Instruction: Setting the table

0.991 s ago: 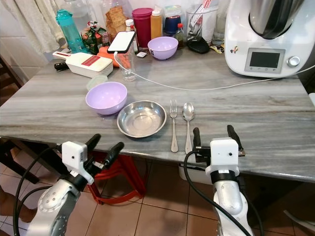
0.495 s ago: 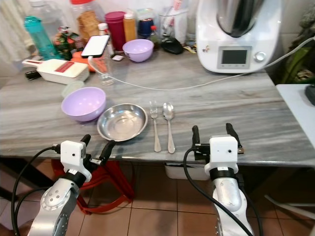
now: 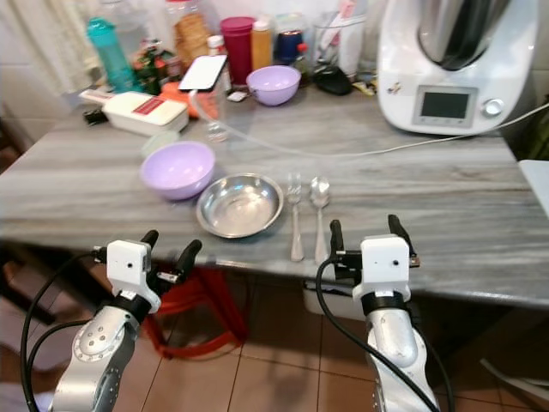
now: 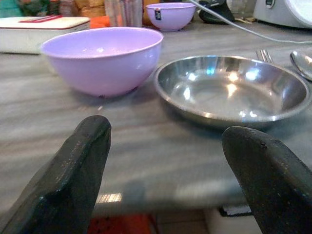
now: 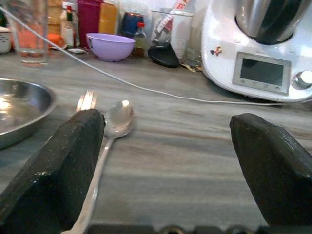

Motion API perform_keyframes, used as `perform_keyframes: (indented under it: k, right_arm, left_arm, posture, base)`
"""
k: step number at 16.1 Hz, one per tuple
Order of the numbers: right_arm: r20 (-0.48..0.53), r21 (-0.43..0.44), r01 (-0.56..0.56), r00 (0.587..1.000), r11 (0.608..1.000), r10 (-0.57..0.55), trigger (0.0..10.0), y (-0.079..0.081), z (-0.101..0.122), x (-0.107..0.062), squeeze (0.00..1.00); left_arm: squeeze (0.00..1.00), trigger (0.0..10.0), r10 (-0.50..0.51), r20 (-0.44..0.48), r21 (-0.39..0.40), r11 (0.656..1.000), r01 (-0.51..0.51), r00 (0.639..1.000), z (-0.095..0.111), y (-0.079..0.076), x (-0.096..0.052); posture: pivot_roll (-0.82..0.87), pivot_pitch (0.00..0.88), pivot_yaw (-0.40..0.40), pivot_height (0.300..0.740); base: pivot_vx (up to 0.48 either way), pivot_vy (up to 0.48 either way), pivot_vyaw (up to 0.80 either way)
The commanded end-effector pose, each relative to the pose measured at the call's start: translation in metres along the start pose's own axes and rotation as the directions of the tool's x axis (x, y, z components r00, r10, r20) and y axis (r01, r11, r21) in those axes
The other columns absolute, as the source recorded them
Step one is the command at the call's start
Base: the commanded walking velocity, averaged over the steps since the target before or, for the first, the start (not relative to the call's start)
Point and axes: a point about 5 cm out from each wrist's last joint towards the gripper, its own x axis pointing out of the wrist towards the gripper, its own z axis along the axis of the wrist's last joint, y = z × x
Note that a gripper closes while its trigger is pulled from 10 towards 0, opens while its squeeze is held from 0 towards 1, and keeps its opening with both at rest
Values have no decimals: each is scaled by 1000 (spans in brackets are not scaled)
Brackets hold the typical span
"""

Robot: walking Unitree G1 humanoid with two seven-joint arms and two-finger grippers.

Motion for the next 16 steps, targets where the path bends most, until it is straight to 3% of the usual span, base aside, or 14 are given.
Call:
perform_keyframes:
  k: [1,16]
  right_arm:
    - [-19,11,-4,1000,1000,4,10000,2,-4,0,0]
    - [-47,1,8,999,1000,-8,10000,2,-10,1,0]
  left_arm:
    - [0,10000,12,-21,9,1000,-12,1000,-3,3,-1]
    - [0,10000,2,-24,11,1000,-2,1000,-4,-2,1]
  posture:
    - [-112,21,99,740]
    - [-115,20,96,740]
  base:
    - [-277,0,0]
    - [-284,0,0]
